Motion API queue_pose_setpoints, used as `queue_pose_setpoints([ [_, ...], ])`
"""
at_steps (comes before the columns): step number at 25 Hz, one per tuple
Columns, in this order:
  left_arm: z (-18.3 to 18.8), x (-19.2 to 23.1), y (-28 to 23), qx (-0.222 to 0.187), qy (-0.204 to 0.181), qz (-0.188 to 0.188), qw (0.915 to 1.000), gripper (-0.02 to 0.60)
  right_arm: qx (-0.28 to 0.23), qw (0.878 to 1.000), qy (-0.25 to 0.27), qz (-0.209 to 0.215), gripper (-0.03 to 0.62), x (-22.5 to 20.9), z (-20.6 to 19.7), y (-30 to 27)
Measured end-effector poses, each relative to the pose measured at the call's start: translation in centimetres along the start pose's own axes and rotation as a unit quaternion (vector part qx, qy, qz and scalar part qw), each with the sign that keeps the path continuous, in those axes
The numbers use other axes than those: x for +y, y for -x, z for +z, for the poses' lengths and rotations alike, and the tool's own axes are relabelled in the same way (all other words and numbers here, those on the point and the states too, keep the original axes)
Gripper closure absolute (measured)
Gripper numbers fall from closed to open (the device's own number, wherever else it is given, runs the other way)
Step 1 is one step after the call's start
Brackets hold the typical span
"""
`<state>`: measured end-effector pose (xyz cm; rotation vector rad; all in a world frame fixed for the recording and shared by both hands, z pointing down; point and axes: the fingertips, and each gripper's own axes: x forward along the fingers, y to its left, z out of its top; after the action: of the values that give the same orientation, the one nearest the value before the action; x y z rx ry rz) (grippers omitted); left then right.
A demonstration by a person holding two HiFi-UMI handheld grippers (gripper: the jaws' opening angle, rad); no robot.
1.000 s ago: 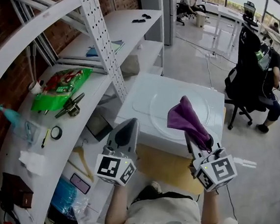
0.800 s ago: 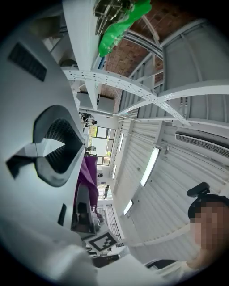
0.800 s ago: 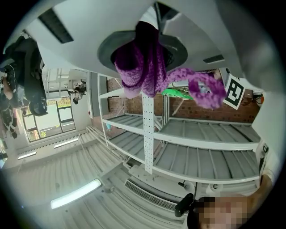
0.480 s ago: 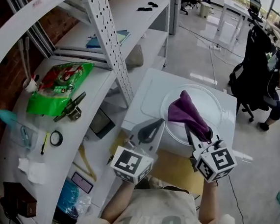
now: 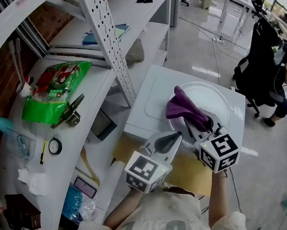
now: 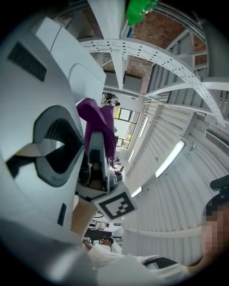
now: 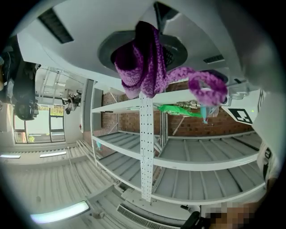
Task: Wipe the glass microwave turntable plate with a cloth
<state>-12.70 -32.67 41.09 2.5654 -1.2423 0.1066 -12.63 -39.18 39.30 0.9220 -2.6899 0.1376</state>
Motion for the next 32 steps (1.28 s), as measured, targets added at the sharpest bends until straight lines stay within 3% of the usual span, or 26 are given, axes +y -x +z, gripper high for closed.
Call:
queue_pose_setpoints([
  [4,-1.2,0.0,-0.2,0.035,-0.004,0.005,0.9994,0.580,0.030,1.000,0.002,-0.010,0.528,-1.1,-0.1,-0.9],
  [14,-1.4,0.4,-0.1,0.047,0.006,0.016,0.9988,0.580,0.059,0.998,0.004,-0.038,0.528,-4.2,-0.7,-2.1],
  [21,-1.8,0.6,0.0,0.049,0.013,0.029,0.9983,0.580,0.064,0.993,0.002,-0.097,0.528,-9.2,-0.9,-0.9],
  [28,-2.7,0.8,0.2,0.048,0.026,0.043,0.9976,0.580,0.057,0.986,-0.033,-0.153,0.528,-13.9,-2.6,3.4],
  [32,-2.8,1.1,0.2,0.049,0.026,0.052,0.9971,0.580,0.064,0.980,-0.026,-0.187,0.528,-15.5,-3.3,6.4],
])
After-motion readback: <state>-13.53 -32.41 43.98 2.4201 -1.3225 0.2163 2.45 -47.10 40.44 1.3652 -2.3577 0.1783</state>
